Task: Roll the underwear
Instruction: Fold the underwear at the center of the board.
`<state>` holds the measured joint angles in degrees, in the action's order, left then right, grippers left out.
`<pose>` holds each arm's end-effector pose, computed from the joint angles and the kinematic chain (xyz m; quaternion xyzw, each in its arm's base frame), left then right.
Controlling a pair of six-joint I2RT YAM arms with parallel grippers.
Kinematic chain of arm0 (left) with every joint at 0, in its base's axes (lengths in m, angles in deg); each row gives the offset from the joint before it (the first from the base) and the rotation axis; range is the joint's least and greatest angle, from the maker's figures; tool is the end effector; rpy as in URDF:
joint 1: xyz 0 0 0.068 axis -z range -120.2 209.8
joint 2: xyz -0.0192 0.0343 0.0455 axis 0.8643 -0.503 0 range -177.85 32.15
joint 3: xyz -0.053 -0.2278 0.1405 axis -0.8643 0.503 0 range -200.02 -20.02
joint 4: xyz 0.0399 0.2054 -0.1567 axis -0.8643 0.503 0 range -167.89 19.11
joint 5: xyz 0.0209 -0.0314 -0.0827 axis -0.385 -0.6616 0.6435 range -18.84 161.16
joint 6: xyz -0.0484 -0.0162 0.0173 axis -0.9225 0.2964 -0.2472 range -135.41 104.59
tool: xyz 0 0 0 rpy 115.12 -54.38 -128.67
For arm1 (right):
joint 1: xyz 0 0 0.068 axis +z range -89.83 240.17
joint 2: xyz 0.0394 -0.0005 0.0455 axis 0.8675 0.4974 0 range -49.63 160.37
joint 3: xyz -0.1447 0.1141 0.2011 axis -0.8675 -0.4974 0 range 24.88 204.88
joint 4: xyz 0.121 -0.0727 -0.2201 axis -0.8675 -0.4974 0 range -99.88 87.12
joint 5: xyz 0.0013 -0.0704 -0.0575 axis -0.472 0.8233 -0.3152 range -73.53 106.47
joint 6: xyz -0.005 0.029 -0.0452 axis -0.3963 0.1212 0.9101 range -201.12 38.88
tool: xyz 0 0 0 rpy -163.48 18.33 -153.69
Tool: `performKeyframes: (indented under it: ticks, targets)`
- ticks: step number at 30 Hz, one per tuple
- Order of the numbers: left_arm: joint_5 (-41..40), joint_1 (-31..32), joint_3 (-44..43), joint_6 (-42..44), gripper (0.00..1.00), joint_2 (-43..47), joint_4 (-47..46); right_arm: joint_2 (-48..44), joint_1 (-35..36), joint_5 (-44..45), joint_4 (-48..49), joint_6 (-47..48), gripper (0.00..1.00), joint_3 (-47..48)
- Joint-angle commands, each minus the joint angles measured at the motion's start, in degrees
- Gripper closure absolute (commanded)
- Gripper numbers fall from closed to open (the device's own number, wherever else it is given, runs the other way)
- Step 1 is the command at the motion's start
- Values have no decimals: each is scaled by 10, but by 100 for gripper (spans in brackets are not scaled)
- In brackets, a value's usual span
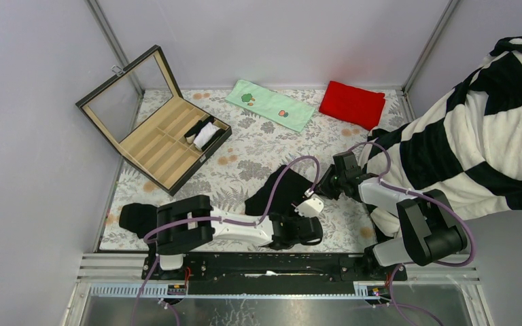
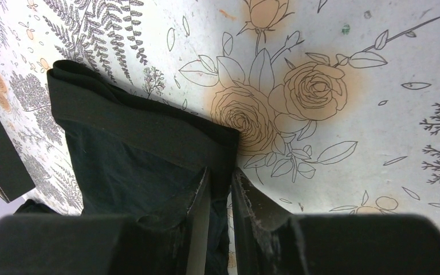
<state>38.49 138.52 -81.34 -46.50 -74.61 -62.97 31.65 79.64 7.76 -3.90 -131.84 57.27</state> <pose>0.0898 -0.3514 0.1435 0.3088 0.8778 -0.0446 0.3636 0.2402 0.0907 0.1456 0.2273 0.9091 0.2548 0.2386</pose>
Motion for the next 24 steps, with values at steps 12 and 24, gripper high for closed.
performKeyframes:
  ticks: [12,24]
  targets:
    - [7,9,65,9,100,23,22,-38,-5,-7,-34,44,81,24]
    - [196,5,56,21,100,133,-111,-150,-5,120,-244,159,100,93]
